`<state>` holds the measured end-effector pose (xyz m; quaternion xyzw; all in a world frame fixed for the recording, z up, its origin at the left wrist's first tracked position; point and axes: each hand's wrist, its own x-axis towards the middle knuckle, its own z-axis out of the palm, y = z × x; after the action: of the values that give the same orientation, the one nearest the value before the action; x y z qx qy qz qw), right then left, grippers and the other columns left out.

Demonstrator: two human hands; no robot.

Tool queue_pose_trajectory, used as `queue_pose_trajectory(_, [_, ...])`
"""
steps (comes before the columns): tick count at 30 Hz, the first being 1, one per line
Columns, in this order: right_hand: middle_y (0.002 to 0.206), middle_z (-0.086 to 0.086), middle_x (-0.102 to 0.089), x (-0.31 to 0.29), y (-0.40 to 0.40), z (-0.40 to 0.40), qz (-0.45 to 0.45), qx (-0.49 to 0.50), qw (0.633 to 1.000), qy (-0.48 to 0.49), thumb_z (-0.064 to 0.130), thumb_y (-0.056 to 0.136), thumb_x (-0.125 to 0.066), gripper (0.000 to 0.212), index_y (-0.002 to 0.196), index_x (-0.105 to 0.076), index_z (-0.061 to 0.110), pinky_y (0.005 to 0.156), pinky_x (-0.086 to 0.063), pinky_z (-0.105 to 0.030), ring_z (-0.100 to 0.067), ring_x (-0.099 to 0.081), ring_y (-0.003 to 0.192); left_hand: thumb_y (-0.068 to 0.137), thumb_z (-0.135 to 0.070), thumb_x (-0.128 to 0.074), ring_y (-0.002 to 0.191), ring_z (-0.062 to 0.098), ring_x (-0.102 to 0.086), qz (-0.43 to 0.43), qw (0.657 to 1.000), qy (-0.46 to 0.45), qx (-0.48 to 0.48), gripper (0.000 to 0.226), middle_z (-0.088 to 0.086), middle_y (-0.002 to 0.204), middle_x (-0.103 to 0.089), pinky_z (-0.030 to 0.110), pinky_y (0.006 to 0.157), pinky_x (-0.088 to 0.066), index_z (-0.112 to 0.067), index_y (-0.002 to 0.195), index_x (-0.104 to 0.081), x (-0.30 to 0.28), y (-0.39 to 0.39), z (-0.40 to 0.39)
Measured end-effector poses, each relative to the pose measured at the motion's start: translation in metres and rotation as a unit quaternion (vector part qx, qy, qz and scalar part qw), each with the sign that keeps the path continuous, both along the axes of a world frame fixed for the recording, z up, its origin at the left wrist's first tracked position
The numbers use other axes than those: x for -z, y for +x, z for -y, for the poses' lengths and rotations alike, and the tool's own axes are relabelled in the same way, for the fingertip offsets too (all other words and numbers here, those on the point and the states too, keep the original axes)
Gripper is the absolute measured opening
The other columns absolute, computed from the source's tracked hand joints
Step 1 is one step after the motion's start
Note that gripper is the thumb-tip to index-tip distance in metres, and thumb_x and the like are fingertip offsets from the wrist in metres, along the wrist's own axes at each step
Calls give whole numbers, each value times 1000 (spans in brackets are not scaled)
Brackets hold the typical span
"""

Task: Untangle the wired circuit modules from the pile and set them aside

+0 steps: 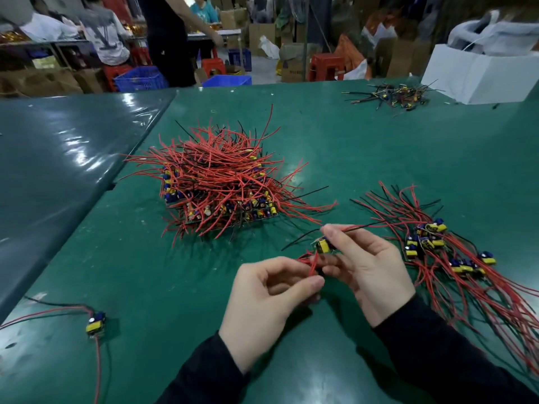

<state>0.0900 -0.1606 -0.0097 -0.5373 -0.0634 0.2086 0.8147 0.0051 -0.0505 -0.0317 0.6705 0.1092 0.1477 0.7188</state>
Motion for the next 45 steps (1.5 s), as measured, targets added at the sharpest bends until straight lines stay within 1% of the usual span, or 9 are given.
queue_pose_trajectory(7, [65, 0, -67, 4, 1, 2, 107, -41, 993, -40, 32, 52, -76, 26, 74, -74, 18, 45, -46, -18, -12, -62, 53, 86, -2, -60, 46, 20, -61, -29, 999, -22, 25, 6, 10, 58, -62, 23, 45, -49, 0, 82, -65, -3, 0, -2])
queue_pose_trajectory(17, [71, 1, -70, 6, 5, 3, 181, -91, 976, -75, 25, 67, -69, 16, 80, -77, 22, 52, -45, -15, -10, -61, 65, 83, 0, -65, 47, 15, -55, -63, 997, -29, 25, 21, 7, 57, -58, 23, 43, -48, -10, 65, -70, -6, -1, -14])
queue_pose_trajectory(20, [70, 0, -69, 7, 4, 3, 199, -91, 972, -88, 23, 68, -68, 16, 81, -76, 21, 52, -44, -14, -12, -60, 63, 83, -2, -66, 48, 12, -50, -58, 996, 63, -14, 24, 2, 54, -54, 25, 42, -46, -13, 62, -67, -2, 0, -17])
queue_pose_trajectory(23, [69, -2, -68, 9, 5, 3, 226, -87, 964, -106, 23, 69, -68, 18, 84, -76, 19, 50, -42, -14, -13, -58, 60, 81, -11, -72, 56, 11, -51, -22, 968, 241, -59, 17, 2, 57, -61, 34, 57, -48, -15, 64, -67, 2, 0, -21])
queue_pose_trajectory(26, [66, -1, -66, 9, 7, 2, 220, -84, 968, -88, 22, 69, -68, 17, 83, -76, 19, 49, -41, -14, -11, -57, 56, 79, -19, -74, 54, 10, -48, -26, 970, 233, -64, 16, 0, 55, -58, 37, 53, -49, -16, 64, -68, 0, 0, -23])
queue_pose_trajectory(32, [71, -1, -67, 13, 8, 2, 163, -63, 984, -40, 19, 62, -73, 29, 91, -75, 15, 54, -46, -15, -7, -59, 63, 83, -2, -67, 52, 9, -50, -76, 991, 107, 1, 20, -5, 54, -58, 24, 47, -50, -16, 68, -71, -9, 1, -32])
queue_pose_trajectory(34, [72, 0, -69, 14, 6, 1, 135, -88, 987, -23, 16, 56, -76, 39, 95, -72, 9, 58, -48, -15, -8, -62, 65, 81, -1, -68, 52, 10, -50, -51, 991, 120, -9, 19, -1, 56, -60, 24, 48, -48, -15, 69, -72, -10, 0, -34])
queue_pose_trajectory(39, [65, -7, -66, 12, 2, 3, 176, -98, 977, -71, -3, 64, -77, 14, 77, -72, 3, 59, -48, -16, -12, -60, 60, 79, -4, -72, 53, 5, -52, -25, 985, 170, -10, 14, -3, 58, -64, 20, 52, -44, -14, 70, -74, -11, -1, -32])
queue_pose_trajectory(45, [61, -1, -67, 13, 1, 1, 160, -40, 984, -60, -13, 68, -73, 12, 77, -66, -8, 56, -48, -14, -8, -60, 54, 79, -6, -73, 61, 5, -58, -16, 965, 260, -13, 14, -3, 66, -69, 21, 63, -47, -18, 72, -74, -10, -1, -32])
